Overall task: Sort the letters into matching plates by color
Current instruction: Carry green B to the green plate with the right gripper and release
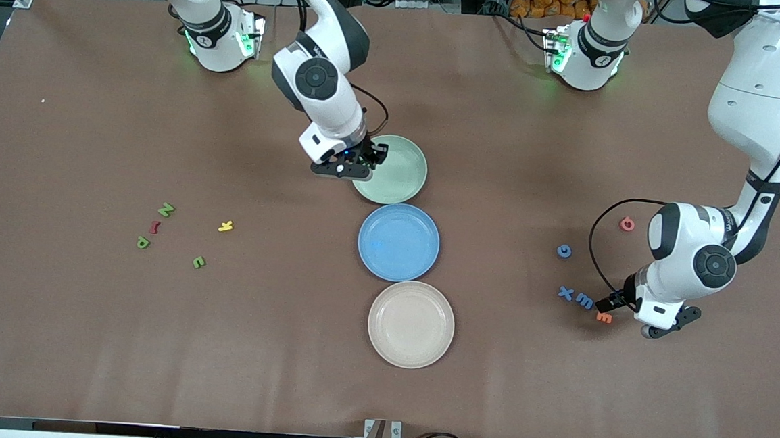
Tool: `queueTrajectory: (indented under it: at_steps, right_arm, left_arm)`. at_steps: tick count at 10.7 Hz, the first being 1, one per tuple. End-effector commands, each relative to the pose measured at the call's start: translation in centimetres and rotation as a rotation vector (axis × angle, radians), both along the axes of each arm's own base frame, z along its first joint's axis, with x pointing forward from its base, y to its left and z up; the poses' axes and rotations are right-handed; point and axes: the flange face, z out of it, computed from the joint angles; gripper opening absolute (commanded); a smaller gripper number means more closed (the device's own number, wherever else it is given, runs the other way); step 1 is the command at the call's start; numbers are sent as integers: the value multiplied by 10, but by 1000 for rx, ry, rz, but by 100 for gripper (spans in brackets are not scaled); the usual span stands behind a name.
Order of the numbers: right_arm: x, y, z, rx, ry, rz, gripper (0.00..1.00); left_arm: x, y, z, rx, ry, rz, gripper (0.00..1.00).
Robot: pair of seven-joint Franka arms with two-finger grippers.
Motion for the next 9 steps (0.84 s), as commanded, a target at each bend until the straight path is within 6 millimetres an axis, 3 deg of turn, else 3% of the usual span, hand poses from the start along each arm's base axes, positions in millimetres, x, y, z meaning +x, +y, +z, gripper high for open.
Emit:
queueTrajectory:
  at_steps: [1, 3, 4, 6, 7, 8, 9]
  right_arm:
    - [-28, 31, -27, 23, 12, -27, 0]
    - [-41, 42, -43, 17, 25, -28, 0]
    - [-43, 43, -49, 13, 30, -30, 9]
    - [-45, 44, -50, 8, 32, -42, 39]
    - [-45, 45, -48, 6, 36, -79, 61]
    - [-46, 45, -48, -4, 32, -69, 89]
    - [-45, 44, -46, -8, 32, -67, 100]
  left_arm:
    - [-6, 3, 2, 22, -7, 9, 0]
    - [-9, 4, 1, 22, -2, 11, 0]
    - [-9, 4, 1, 22, -2, 11, 0]
    - [-9, 4, 1, 22, -1, 12, 0]
    - [-8, 4, 2, 22, -4, 13, 0]
    - [-7, 5, 4, 23, -7, 13, 0]
    - [-5, 2, 9, 23, -14, 11, 0]
